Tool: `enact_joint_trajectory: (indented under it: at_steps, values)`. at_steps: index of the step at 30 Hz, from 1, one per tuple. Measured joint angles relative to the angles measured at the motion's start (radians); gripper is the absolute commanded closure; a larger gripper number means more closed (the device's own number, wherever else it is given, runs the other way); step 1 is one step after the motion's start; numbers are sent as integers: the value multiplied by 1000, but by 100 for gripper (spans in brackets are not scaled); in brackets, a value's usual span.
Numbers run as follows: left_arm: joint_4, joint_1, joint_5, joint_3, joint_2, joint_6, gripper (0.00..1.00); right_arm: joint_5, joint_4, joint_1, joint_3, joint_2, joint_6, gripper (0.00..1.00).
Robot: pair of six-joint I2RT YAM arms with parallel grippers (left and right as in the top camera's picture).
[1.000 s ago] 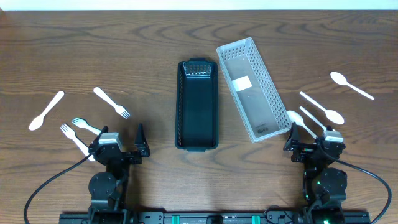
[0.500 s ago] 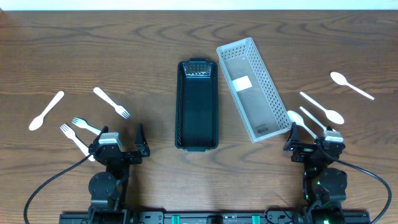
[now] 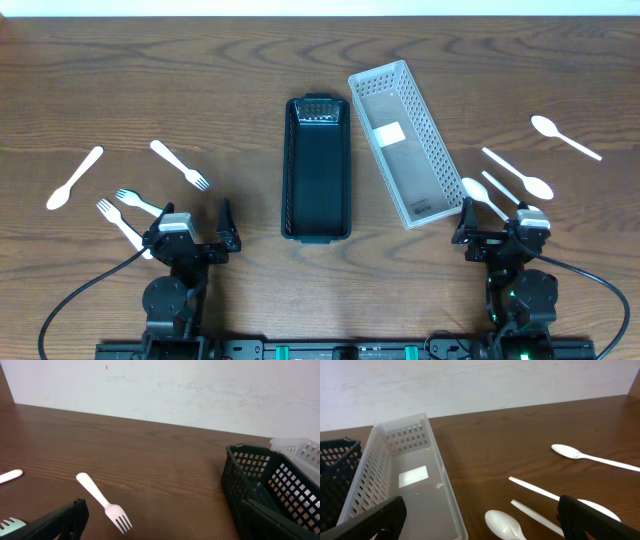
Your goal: Pack container
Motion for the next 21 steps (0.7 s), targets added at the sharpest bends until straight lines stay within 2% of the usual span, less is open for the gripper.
enact_joint_trajectory:
  at_steps: [9, 14, 18, 21]
  values:
    - [15, 0, -2, 0, 0, 1, 2, -76, -31, 0, 13, 0, 23, 1]
    - [19, 0, 14, 0, 0, -5, 2, -89, -118, 0, 131, 45, 23, 1]
    - [-124, 0, 42, 83, 24, -27, 2, -91, -214, 0, 320, 173, -4, 1]
    - [-281, 0, 50, 244, 109, -34, 2, -91, -325, 0, 516, 335, -38, 1]
